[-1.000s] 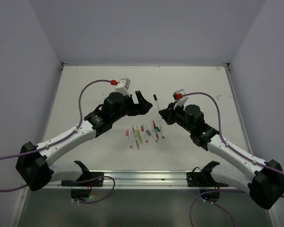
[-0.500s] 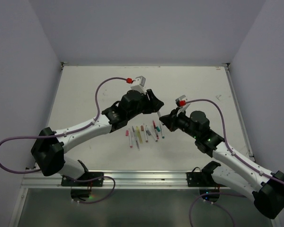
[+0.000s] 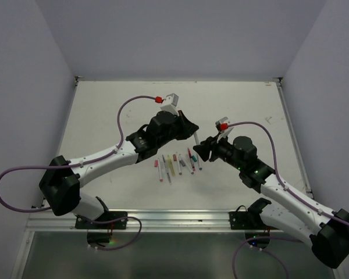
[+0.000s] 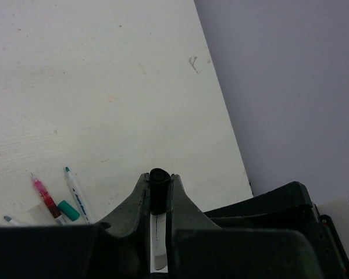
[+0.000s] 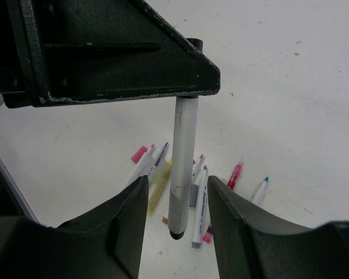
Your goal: Open the pen caps
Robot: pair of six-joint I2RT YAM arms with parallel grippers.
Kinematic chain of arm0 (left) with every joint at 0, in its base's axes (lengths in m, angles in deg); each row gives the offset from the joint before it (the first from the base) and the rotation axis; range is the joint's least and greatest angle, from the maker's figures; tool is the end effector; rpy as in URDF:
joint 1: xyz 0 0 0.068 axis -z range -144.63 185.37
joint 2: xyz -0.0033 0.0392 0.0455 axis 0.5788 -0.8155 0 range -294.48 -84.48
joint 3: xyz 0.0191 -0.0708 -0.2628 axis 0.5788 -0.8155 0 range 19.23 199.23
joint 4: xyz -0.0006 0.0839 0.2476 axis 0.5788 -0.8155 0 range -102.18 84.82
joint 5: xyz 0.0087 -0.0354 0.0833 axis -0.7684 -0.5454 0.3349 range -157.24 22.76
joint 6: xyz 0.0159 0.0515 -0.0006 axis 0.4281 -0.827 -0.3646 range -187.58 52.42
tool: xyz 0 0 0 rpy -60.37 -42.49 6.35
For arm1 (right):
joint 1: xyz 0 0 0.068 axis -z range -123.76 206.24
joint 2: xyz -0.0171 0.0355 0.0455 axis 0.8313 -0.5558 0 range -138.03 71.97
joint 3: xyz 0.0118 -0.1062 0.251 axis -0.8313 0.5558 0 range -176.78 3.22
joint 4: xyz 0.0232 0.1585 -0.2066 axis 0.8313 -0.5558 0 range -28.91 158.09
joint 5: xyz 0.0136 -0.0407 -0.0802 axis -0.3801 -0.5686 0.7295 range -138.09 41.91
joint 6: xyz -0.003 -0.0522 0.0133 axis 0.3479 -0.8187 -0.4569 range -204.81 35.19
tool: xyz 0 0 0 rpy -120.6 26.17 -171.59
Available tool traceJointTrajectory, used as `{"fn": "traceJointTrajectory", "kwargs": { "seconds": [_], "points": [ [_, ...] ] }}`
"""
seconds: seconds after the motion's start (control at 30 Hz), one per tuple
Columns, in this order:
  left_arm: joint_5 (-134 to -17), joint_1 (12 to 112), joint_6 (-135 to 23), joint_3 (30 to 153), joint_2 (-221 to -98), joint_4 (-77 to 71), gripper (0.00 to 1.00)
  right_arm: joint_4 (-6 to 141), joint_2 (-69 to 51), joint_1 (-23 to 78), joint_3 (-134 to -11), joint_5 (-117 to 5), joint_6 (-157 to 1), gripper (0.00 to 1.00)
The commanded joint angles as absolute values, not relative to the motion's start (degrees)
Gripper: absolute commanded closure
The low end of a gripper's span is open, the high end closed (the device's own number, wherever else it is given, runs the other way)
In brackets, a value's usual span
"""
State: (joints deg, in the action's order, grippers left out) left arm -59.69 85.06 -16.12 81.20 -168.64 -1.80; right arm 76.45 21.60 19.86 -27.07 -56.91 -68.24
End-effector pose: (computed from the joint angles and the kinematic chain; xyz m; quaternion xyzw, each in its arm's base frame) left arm 0.2274 -0.2609 0.3040 -0.0508 0.8107 -0.4147 0.4102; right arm 0.1652 0.1285 0.2668 -0.1808 0.7534 0.3339 0.5368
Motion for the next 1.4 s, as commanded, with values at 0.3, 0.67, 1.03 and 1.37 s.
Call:
{"fn": "traceJointTrajectory", "kwargs": {
  "seconds": [0.3,0.67,1.03,1.37],
  "points": [
    [-63.5,85.6,-16.1,75.7,-166.6,8.4,1.0,77.8,14.4,19.8,-33.0,-57.4,-69.2,0.86],
    [-59.7,78.2,-13.5,76.3,-163.7,11.0,1.0,71.0,19.9,19.8,-28.6,-58.4,-71.2,1.0],
    [-52.7,68.7,-10.8,80.6,-160.8,11.2,1.0,70.6,22.6,19.8,-24.8,-61.0,-70.9,1.0],
    [-64.5,66.0,-14.7,89.1,-168.2,1.7,1.0,66.4,22.2,19.9,-26.0,-48.2,-68.1,1.0]
  ]
}}
